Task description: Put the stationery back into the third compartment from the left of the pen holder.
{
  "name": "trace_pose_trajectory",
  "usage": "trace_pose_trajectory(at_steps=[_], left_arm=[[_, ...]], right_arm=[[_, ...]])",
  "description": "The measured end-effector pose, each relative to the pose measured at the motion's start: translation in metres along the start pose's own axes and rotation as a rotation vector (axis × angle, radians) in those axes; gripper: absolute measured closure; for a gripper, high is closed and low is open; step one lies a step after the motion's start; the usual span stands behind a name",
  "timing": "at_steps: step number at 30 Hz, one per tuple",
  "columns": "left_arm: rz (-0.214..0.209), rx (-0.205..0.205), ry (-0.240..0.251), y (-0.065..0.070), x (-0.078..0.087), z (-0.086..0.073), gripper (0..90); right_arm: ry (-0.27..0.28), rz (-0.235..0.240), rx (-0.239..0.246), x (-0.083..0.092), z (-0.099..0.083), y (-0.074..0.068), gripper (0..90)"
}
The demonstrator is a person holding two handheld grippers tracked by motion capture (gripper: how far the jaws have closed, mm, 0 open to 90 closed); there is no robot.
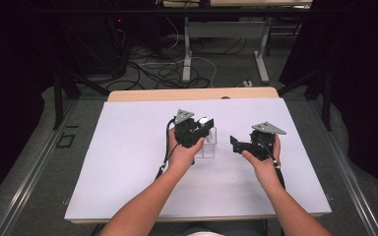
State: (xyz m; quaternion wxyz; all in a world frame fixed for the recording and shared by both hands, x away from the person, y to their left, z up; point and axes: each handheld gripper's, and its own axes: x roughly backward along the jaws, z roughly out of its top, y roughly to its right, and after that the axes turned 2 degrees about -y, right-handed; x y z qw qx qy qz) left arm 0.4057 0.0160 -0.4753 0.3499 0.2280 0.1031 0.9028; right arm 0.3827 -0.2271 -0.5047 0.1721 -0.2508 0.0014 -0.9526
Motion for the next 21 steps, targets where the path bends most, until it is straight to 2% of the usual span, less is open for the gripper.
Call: trace_pose_trajectory(at_steps=[2,9,18,21], left_arm=[[0.004,-0.014,-0.004,0.0014,-0.0016,-0.0018,66.3],[0.025,-0.069,0.004,0.0039,-0.0042,-0.0038,66.3],[0.043,-0.074,-0.013,0.0019,-0.0092,-0.0060,66.3],[0.052,-0.090,-0.024,0.0021,-0.0109,-0.0081,66.3]], right_arm=[[-0.011,-0.003,0.011,-0.0021,-0.0020,0.0016,0.0],[-0.024,-0.009,-0.015,-0.0049,-0.0044,0.0068,0.0],[-0.038,-0.008,-0.016,-0.0070,-0.0066,0.0064,0.0],[-0.039,-0.004,-0.008,-0.0076,-0.0070,0.0064,0.0]])
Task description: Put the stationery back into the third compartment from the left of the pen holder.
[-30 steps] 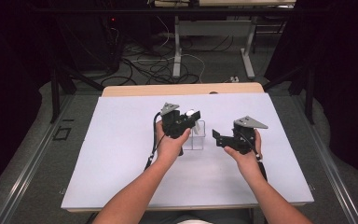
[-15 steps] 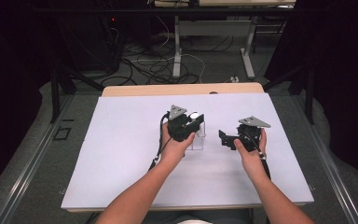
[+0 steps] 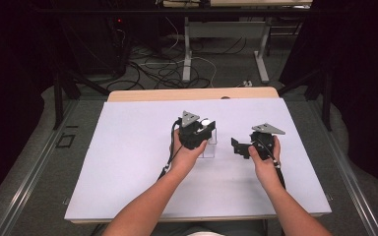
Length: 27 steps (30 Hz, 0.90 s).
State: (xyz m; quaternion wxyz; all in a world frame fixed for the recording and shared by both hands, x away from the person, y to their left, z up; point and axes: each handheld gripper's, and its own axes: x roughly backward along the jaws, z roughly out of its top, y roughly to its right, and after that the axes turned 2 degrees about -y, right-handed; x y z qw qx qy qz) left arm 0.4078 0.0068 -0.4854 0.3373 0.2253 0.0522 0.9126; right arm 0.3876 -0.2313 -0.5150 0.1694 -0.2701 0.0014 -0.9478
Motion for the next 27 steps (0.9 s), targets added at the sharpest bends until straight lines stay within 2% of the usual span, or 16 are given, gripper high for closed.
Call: trace_pose_trajectory(at_steps=[1,8,20,23,25,27], left_arm=[[0.000,-0.011,-0.003,-0.0002,-0.0005,-0.0005,66.3],[0.017,-0.024,-0.024,0.0009,-0.0044,-0.0077,66.3],[0.033,-0.031,-0.054,0.0004,-0.0055,-0.0102,66.1],[0.028,-0.022,-0.064,0.0000,-0.0052,-0.0100,66.0],[0.027,-0.025,-0.060,0.0002,-0.0046,-0.0098,64.7],[0.016,-0.022,-0.045,0.0008,-0.0025,-0.0086,59.1]], right_arm=[[-0.004,0.002,0.000,0.0001,-0.0002,-0.0003,0.0],[-0.009,0.013,0.003,-0.0008,-0.0009,-0.0011,0.0],[-0.020,0.023,0.000,-0.0025,-0.0024,-0.0023,0.0],[-0.020,0.029,0.002,-0.0028,-0.0025,-0.0023,0.0],[-0.021,0.029,0.002,-0.0031,-0.0026,-0.0019,0.0],[-0.022,0.030,-0.003,-0.0031,-0.0028,-0.0020,0.0]])
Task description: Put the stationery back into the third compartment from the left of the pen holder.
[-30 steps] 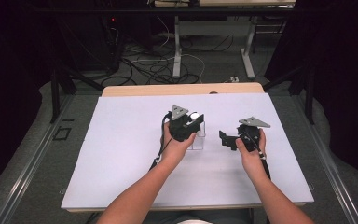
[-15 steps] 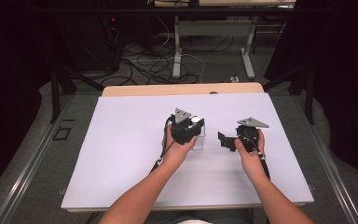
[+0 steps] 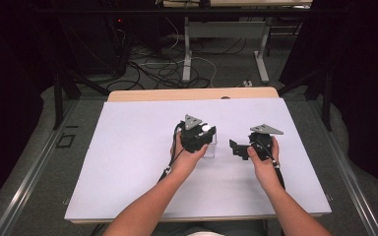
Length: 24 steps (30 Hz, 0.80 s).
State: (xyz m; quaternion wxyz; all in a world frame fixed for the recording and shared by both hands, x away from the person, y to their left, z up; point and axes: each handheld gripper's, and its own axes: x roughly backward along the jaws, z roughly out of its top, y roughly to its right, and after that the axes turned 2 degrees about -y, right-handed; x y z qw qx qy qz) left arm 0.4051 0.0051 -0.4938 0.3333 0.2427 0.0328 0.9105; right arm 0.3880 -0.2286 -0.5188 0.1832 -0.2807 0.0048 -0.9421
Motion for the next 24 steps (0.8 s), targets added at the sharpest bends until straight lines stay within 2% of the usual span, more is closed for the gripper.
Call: trace_pose_trajectory(at_steps=[9,15,19,22,24], left_arm=[[-0.028,0.004,0.046,-0.004,0.015,0.008,41.5],[-0.008,-0.021,0.038,-0.014,0.028,0.014,34.1],[0.031,-0.062,0.027,-0.020,0.037,0.019,26.6],[0.101,-0.106,0.015,-0.026,0.045,0.022,22.0],[0.128,-0.137,0.027,-0.031,0.050,0.022,19.7]], right_arm=[[0.002,0.000,0.001,0.000,0.000,0.000,0.0],[-0.001,0.000,0.009,0.000,0.000,0.000,0.0],[-0.003,0.001,0.008,0.000,0.000,0.000,0.0],[0.003,-0.002,0.018,0.001,0.000,-0.001,0.0],[0.006,-0.004,0.015,0.001,0.001,-0.001,0.0]])
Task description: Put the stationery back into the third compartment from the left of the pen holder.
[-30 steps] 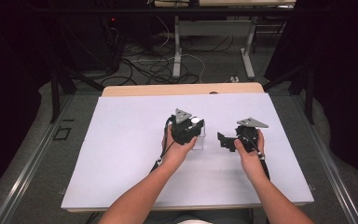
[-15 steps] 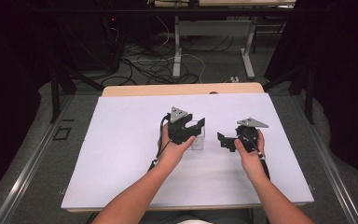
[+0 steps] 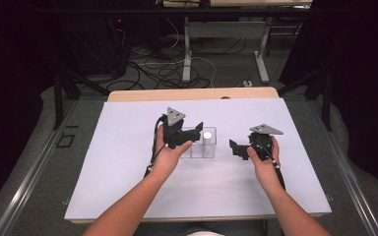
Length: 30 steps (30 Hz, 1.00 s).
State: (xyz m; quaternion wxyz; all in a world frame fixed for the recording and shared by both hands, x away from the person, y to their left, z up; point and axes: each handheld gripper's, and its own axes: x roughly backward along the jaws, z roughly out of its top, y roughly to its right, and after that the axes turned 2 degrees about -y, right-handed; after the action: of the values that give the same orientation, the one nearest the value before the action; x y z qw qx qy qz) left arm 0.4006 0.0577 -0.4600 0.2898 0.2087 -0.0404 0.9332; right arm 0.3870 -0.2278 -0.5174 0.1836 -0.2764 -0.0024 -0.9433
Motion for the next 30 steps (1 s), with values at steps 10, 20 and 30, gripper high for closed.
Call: trace_pose_trajectory(at_steps=[10,20,30], left_arm=[[0.038,0.011,-0.004,-0.031,0.019,-0.005,18.9],[0.069,0.090,-0.022,-0.056,0.035,-0.016,9.7],[0.125,0.186,-0.050,-0.084,0.053,-0.032,0.4]], right_arm=[[0.002,-0.007,0.005,0.000,0.001,0.001,0.0],[0.005,-0.011,-0.002,0.000,0.001,0.002,0.0],[0.012,-0.020,-0.010,0.002,0.003,0.006,0.0]])
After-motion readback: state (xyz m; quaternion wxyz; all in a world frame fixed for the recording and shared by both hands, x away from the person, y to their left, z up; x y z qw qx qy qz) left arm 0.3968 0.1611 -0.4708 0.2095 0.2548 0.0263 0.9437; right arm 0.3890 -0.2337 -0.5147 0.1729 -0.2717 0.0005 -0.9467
